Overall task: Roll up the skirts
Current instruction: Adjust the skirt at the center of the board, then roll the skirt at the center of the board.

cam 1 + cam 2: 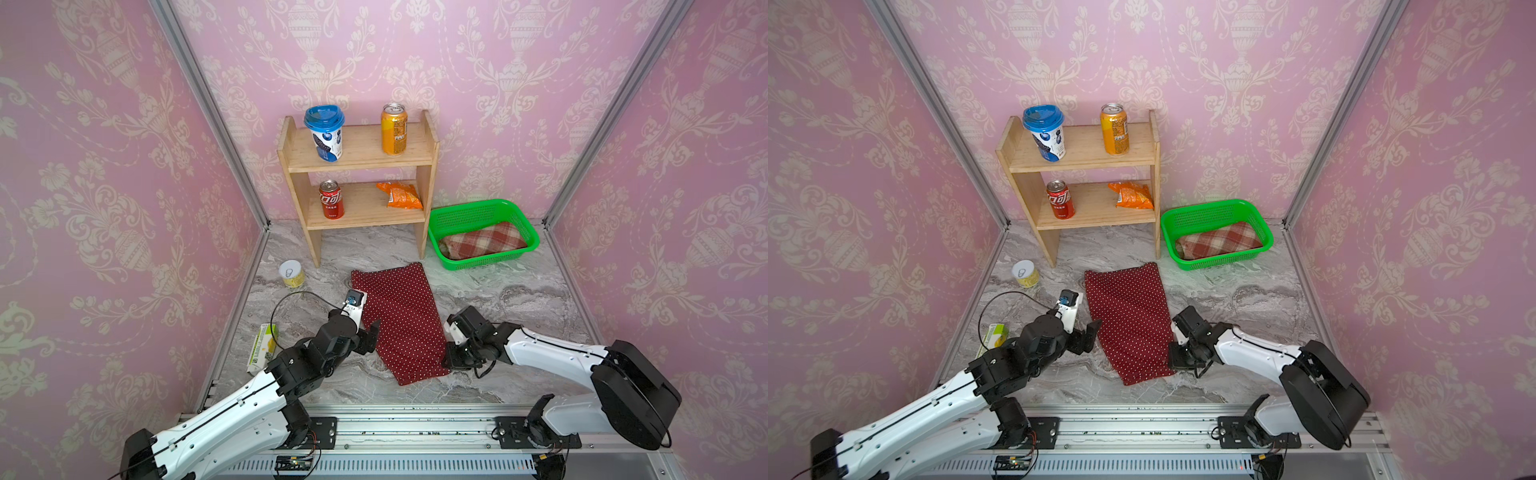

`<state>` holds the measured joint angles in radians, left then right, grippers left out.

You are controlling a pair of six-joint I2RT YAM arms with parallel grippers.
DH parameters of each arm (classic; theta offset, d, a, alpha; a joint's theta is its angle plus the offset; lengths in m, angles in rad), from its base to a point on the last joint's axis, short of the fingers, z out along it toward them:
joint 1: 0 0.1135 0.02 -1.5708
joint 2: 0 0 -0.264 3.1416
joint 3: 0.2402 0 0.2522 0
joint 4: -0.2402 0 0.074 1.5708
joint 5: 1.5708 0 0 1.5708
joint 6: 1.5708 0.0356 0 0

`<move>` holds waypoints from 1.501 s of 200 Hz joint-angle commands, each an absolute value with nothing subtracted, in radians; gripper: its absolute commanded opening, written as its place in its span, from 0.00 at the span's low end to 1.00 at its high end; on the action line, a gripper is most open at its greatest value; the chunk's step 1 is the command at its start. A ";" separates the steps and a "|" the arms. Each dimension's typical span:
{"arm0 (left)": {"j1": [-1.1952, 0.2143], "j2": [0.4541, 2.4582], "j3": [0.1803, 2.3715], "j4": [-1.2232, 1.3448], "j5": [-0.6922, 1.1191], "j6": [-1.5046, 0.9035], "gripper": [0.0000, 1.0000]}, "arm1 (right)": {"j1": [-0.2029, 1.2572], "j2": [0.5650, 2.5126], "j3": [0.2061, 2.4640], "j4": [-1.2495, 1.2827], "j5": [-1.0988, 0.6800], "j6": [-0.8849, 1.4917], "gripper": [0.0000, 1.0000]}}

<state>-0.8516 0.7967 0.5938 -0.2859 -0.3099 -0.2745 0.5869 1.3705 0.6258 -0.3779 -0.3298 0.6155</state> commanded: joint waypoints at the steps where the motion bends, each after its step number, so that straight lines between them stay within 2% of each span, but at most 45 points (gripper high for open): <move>1: -0.851 0.873 0.620 -0.236 -0.194 -0.199 0.86 | 0.422 1.374 0.716 -0.500 -0.347 0.447 0.00; 23: -0.880 0.985 0.661 -0.172 -0.156 -0.130 0.90 | 0.239 1.453 0.827 -0.536 -0.416 0.356 0.00; 43: -0.942 1.110 0.708 -0.107 -0.055 0.008 0.97 | 0.136 1.575 0.951 -0.546 -0.467 0.320 0.00; 67: -1.074 1.314 0.788 -0.045 -0.141 0.249 0.99 | 0.083 1.693 1.083 -0.539 -0.526 0.324 0.00; 72: -1.095 1.358 0.813 -0.048 -0.172 0.286 0.99 | 0.079 1.705 1.106 -0.546 -0.541 0.324 0.10; 86: -1.125 1.450 0.863 -0.039 -0.224 0.373 0.99 | 0.077 1.700 1.136 -0.535 -0.574 0.338 0.55; 94: -1.135 1.484 0.875 -0.019 -0.231 0.415 0.99 | 0.077 1.683 1.142 -0.526 -0.578 0.346 0.73; 106: -1.146 1.512 0.882 0.018 -0.227 0.471 0.99 | 0.073 1.653 1.143 -0.528 -0.576 0.350 0.86; 113: -1.149 1.524 0.884 0.041 -0.224 0.494 0.99 | 0.069 1.632 1.136 -0.525 -0.576 0.355 0.89; 149: -1.156 1.596 0.891 0.107 -0.206 0.589 0.97 | 0.010 1.505 1.039 -0.476 -0.578 0.399 0.92; 195: -1.167 1.670 0.833 0.334 -0.195 0.700 0.90 | -0.089 1.374 0.910 -0.387 -0.594 0.475 0.93; 271: -1.166 1.834 0.911 0.312 -0.098 0.793 0.86 | -0.148 1.313 0.889 -0.394 -0.617 0.480 0.93; 300: -1.163 1.881 0.922 0.340 -0.111 0.802 0.78 | -0.161 1.294 0.879 -0.388 -0.623 0.482 0.93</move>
